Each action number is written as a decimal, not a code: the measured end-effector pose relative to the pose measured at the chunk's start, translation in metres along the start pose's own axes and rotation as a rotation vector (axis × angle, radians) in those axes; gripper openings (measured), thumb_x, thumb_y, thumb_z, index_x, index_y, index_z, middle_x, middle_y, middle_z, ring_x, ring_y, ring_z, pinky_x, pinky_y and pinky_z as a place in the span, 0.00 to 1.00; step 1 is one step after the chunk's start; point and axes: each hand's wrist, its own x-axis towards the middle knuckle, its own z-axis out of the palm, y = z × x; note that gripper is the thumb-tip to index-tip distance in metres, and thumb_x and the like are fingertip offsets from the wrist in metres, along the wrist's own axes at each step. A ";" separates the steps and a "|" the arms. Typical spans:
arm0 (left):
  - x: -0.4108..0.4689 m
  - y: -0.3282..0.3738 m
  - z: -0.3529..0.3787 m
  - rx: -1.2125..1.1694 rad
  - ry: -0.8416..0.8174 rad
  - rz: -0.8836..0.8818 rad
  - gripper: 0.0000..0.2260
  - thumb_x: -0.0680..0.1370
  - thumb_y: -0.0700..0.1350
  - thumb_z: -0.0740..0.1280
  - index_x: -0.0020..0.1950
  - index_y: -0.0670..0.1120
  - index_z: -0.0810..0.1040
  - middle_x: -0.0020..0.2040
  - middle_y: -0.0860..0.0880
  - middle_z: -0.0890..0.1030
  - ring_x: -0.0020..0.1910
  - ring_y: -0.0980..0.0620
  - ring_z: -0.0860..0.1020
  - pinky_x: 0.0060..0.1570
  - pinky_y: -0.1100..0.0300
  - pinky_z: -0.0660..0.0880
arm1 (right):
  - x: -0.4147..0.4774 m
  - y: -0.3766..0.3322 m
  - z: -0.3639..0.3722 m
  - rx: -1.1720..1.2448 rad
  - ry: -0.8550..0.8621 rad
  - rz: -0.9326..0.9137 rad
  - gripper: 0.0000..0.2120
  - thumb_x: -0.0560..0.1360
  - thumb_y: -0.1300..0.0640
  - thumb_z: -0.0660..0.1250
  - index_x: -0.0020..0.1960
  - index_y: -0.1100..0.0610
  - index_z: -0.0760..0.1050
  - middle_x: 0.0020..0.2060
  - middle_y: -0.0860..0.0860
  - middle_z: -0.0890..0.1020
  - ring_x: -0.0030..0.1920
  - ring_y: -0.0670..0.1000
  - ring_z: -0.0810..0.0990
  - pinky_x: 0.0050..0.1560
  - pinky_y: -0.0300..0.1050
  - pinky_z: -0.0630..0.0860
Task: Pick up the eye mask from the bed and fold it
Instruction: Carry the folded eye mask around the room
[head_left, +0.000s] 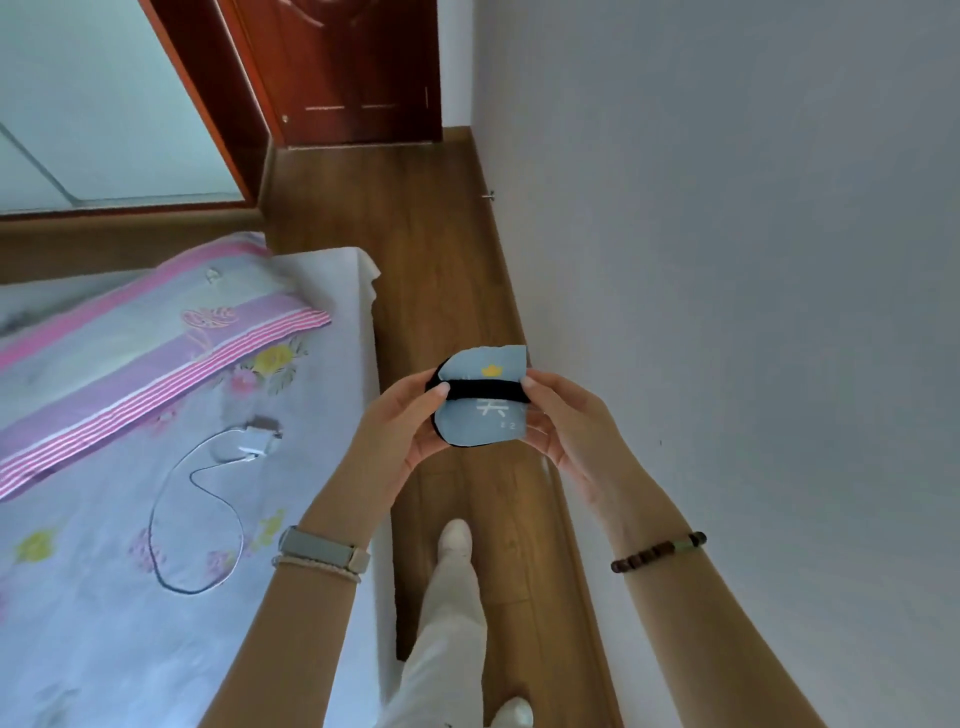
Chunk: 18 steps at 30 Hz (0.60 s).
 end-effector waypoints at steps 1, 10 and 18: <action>0.014 0.007 -0.004 -0.015 0.015 0.013 0.09 0.80 0.40 0.63 0.57 0.47 0.79 0.55 0.46 0.83 0.54 0.47 0.83 0.47 0.57 0.83 | 0.018 -0.007 0.007 -0.008 -0.016 0.004 0.11 0.80 0.58 0.66 0.60 0.59 0.80 0.50 0.54 0.86 0.45 0.50 0.86 0.50 0.47 0.83; 0.157 0.088 -0.040 -0.048 0.094 0.088 0.15 0.80 0.41 0.63 0.66 0.42 0.75 0.59 0.44 0.80 0.59 0.46 0.80 0.52 0.54 0.81 | 0.182 -0.076 0.070 -0.069 -0.128 -0.010 0.12 0.80 0.57 0.65 0.62 0.58 0.79 0.56 0.57 0.85 0.52 0.54 0.86 0.52 0.48 0.84; 0.267 0.155 -0.064 -0.086 0.120 0.106 0.12 0.79 0.42 0.64 0.62 0.45 0.78 0.58 0.44 0.81 0.58 0.47 0.82 0.46 0.57 0.82 | 0.305 -0.133 0.115 -0.112 -0.196 -0.005 0.14 0.80 0.57 0.65 0.64 0.58 0.78 0.58 0.57 0.84 0.57 0.55 0.84 0.56 0.50 0.82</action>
